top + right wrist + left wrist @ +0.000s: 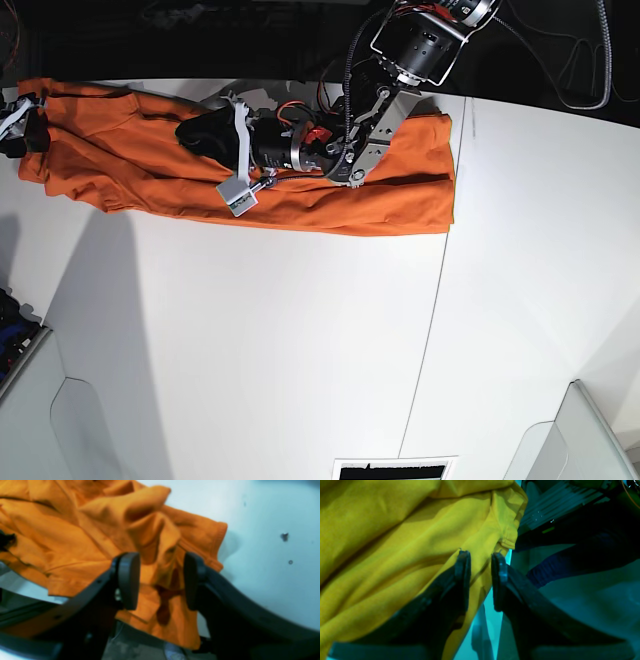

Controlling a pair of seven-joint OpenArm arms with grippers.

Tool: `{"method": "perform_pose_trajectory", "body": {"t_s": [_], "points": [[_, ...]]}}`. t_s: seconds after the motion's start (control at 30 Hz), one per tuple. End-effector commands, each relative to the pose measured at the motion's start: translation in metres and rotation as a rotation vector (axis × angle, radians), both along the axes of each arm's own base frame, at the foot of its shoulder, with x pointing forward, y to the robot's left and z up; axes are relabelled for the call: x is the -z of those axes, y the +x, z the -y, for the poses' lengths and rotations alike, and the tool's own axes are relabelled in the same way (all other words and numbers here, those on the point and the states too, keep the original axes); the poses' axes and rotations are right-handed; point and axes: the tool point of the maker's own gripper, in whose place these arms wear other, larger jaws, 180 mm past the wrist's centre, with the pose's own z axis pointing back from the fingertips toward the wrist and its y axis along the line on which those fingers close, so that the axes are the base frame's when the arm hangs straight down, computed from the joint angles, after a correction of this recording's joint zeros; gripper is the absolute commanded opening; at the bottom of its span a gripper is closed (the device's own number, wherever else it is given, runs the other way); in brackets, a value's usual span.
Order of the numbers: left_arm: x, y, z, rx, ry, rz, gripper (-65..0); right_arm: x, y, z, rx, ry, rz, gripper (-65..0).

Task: Layout the t-shirt on the table in an organized manner, then fold the t-shirt properly
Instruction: 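Lay the folded edge down and release with both grippers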

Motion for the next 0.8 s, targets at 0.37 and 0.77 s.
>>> {"method": "perform_pose_trajectory", "body": {"t_s": [0.37,0.77], "points": [[-0.038,0.007,0.000,0.035,0.005,0.050,-48.0,-0.082,0.026,0.041,0.136,0.032,0.273,-36.8],[-0.089,0.022,0.000,0.010,-0.120,0.109,-48.0,-0.039,0.051,-0.009,0.013,0.016,0.215,-65.0]]}}
